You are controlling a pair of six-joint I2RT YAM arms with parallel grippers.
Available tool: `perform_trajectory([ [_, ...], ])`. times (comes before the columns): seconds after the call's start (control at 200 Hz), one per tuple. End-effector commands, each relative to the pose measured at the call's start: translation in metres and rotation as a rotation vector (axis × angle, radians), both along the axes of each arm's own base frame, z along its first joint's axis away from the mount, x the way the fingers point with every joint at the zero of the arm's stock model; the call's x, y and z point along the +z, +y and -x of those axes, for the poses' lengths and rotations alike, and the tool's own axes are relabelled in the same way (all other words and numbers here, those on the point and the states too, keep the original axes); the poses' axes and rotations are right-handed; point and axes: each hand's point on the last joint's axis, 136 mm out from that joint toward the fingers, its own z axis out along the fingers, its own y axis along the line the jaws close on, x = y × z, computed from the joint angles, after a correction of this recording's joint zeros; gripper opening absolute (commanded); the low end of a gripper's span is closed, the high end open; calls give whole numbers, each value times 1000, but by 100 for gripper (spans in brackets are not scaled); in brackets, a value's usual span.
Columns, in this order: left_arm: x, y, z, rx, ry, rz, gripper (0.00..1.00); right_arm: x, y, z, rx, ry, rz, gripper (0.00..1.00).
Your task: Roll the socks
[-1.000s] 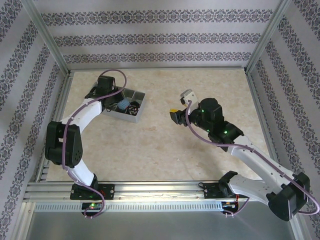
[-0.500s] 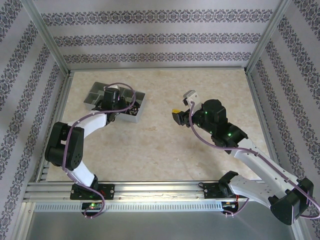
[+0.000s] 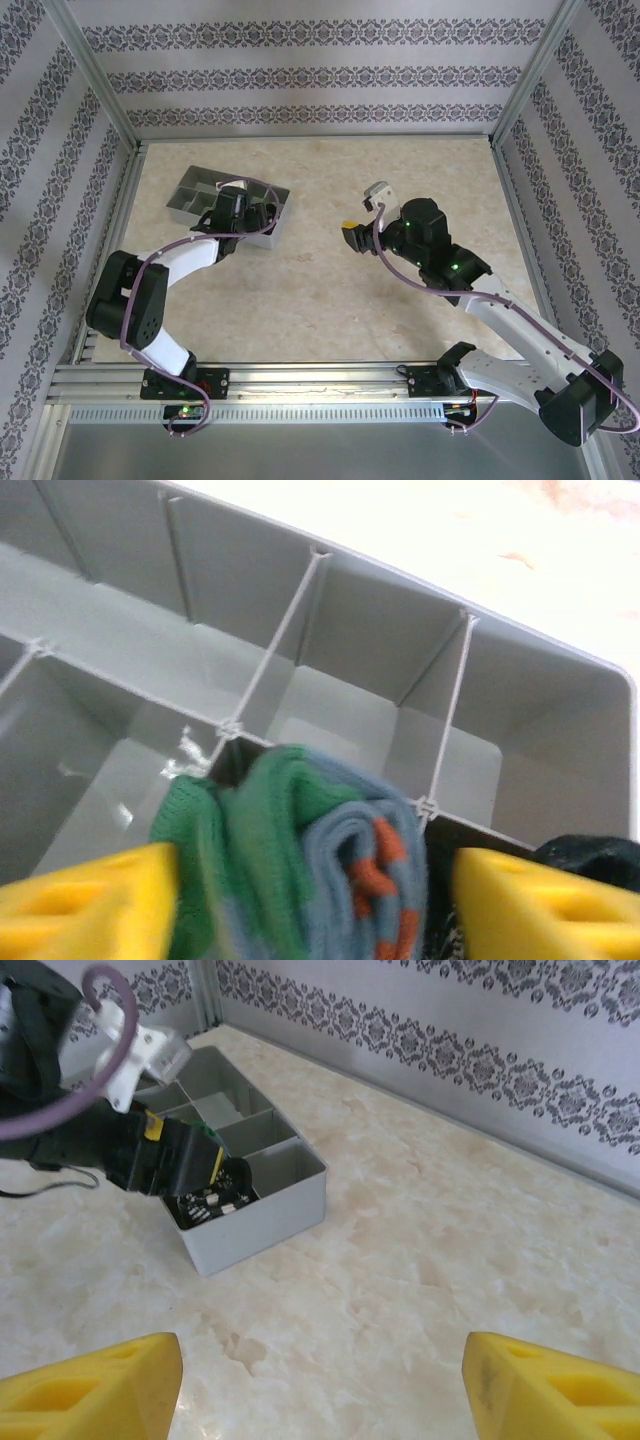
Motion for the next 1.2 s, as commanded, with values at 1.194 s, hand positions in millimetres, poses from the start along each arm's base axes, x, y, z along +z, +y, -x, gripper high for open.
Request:
perform_trajectory([
  [1.194,6,159,125,376,-175,-335,100,-155,-148,-89,-408,-34,160,98],
])
